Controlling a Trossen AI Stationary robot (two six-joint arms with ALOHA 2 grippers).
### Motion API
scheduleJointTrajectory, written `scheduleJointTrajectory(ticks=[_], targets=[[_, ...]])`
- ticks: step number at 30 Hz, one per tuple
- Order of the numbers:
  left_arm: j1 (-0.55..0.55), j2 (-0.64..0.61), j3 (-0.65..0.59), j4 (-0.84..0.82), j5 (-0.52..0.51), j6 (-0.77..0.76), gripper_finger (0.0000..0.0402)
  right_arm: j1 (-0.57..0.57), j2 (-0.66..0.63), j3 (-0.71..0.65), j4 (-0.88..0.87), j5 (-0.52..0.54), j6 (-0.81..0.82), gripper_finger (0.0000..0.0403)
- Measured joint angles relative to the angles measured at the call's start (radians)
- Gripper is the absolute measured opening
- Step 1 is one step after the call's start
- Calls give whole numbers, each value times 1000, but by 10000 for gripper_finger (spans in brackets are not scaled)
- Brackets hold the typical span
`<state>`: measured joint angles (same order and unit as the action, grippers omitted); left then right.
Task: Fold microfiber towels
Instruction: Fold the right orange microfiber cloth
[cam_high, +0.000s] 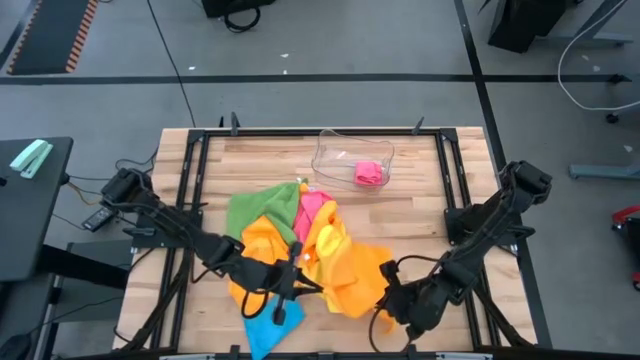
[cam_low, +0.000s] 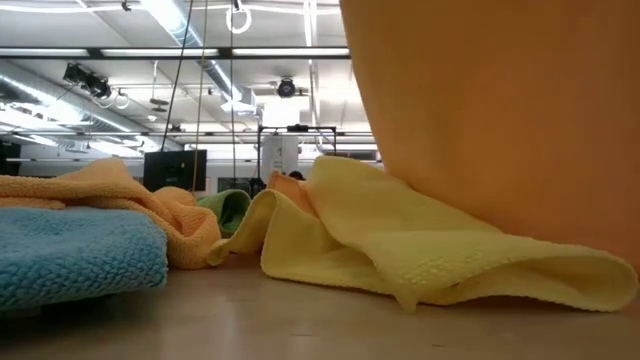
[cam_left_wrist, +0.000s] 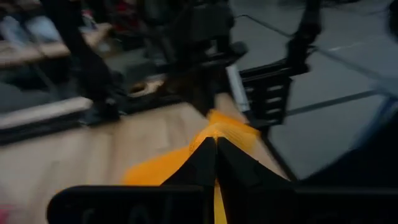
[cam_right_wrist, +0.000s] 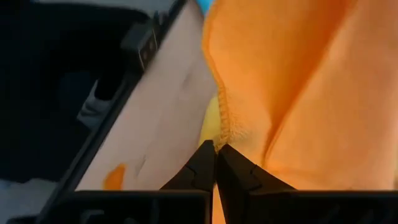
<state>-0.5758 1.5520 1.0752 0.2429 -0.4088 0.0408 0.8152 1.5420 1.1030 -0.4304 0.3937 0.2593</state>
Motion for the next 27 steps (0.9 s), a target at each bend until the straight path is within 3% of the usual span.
scheduleJointTrajectory(ticks=[4, 6, 9, 14, 18, 21, 24, 27], targets=[[-9, -8, 0, 29, -82, 32, 13, -13, -48, 0, -43, -59, 7, 19], [5, -8, 0, 59, -99, 33, 11, -26, -90, 21, -167, -119, 82, 19], [53, -7, 0, 112, -133, 35, 13, -41, -159, 65, -392, -94, 267, 19], [183, 12, 0, 250, -160, 44, 20, -87, -250, 156, -774, 69, 435, 19], [292, 38, 0, 417, -161, 45, 14, -171, -290, 229, -998, 258, 424, 19], [337, 39, 0, 534, -150, 110, 10, -236, -298, 285, -1079, 440, 338, 19], [332, 38, 0, 655, -76, 233, 12, -259, -291, 344, -1093, 615, 244, 19], [297, 38, 0, 689, -4, 314, 19, -252, -281, 381, -1031, 695, 123, 19]])
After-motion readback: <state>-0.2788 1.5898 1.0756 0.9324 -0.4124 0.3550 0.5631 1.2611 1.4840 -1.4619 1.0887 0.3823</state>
